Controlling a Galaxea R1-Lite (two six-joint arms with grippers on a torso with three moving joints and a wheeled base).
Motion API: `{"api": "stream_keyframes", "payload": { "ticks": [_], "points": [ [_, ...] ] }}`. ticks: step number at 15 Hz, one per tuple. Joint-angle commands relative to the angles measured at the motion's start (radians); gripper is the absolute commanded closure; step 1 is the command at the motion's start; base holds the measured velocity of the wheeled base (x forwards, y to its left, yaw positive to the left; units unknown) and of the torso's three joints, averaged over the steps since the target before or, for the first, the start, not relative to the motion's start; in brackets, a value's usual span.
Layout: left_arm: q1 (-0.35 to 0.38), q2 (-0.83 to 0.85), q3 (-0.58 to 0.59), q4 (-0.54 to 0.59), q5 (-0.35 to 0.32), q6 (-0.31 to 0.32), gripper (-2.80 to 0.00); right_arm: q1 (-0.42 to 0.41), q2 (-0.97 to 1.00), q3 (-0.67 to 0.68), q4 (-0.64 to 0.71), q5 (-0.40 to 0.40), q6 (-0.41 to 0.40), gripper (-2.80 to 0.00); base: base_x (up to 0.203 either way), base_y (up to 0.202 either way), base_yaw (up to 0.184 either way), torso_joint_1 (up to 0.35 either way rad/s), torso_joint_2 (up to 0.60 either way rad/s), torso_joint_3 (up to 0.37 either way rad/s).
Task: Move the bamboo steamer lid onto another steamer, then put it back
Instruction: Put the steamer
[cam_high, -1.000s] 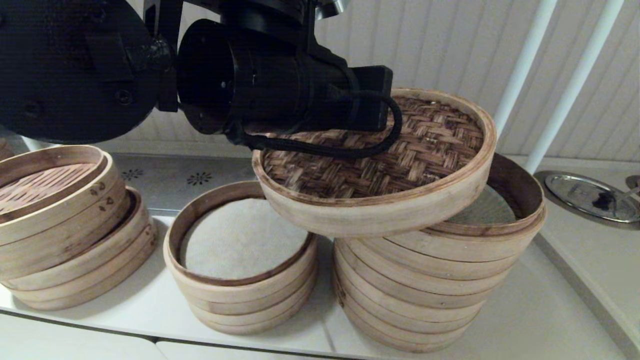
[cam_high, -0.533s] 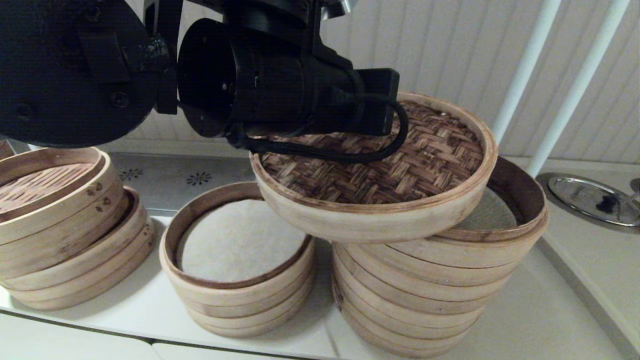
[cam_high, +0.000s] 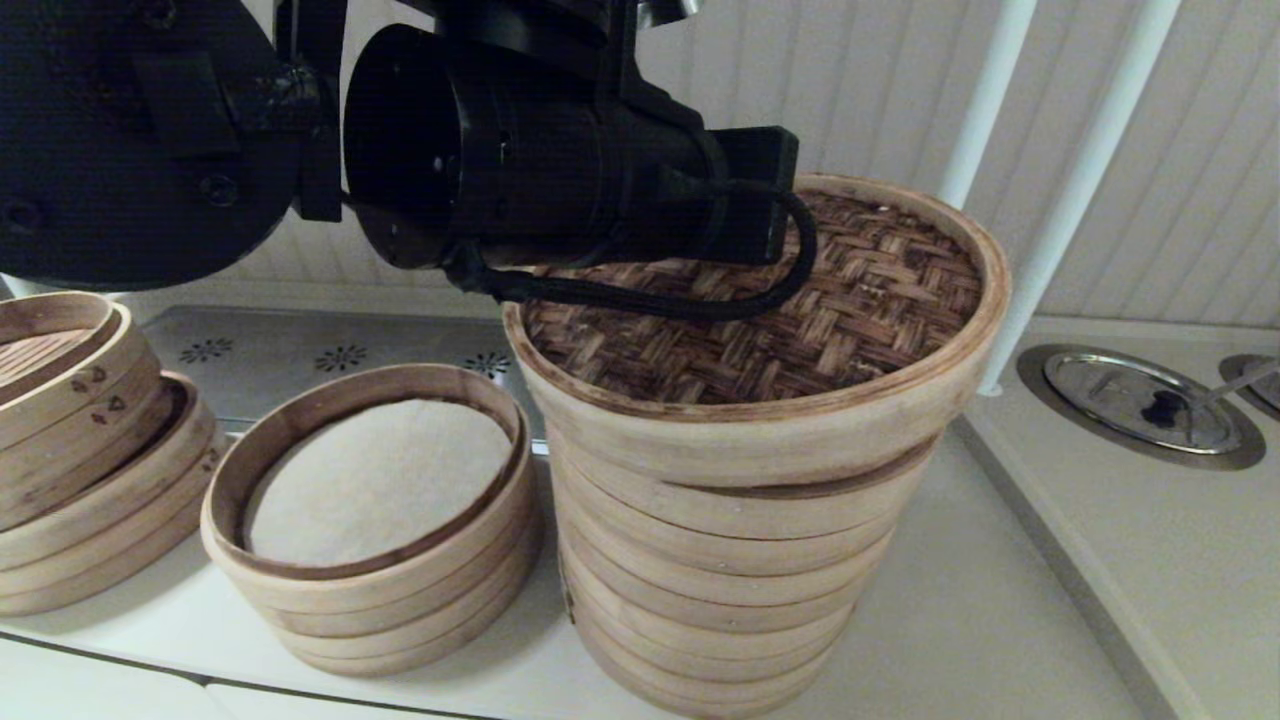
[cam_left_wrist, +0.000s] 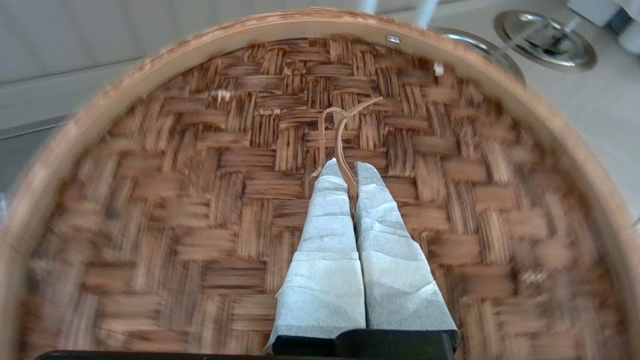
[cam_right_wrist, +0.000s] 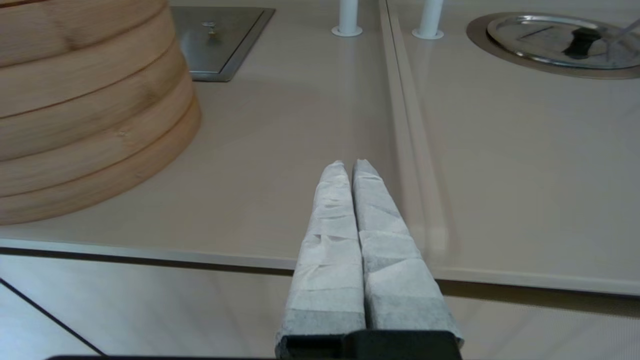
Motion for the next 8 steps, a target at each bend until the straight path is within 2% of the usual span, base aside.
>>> {"api": "stream_keyframes", "payload": {
  "ticks": [1,8],
  "points": [
    [0.002,-0.004,0.004,-0.002,0.025,-0.001,0.0,0.0,0.0,0.002,0.0,0.0,0.0,0.0,0.0,-0.074,-0.003,0.006,0.0,0.001],
    [0.012,0.019,-0.008,-0.004,0.032,-0.001,0.0,0.0,0.0,0.002,0.0,0.0,0.0,0.0,0.0,0.0,0.0,0.0,0.0,0.0]
  ]
}}
